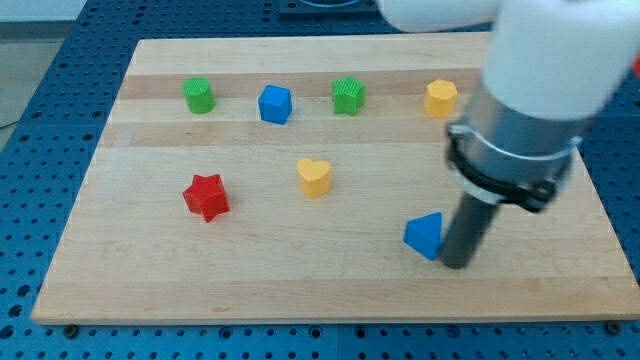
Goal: Move the triangle to the right of the heart
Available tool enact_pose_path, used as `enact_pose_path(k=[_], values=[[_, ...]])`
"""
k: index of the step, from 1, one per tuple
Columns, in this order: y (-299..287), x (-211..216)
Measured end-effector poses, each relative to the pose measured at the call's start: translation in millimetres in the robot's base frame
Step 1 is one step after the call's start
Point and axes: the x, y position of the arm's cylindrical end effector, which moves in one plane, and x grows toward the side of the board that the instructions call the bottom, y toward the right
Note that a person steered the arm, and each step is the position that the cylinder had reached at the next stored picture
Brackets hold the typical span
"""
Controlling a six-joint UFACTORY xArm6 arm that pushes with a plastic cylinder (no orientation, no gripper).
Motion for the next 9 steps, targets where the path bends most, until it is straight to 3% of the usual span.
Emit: enact_pose_path(k=[1,2,3,4,8,9], values=[[18,-68],[25,-82],[28,-27],[28,-12],[-50,-15],[-53,-54]])
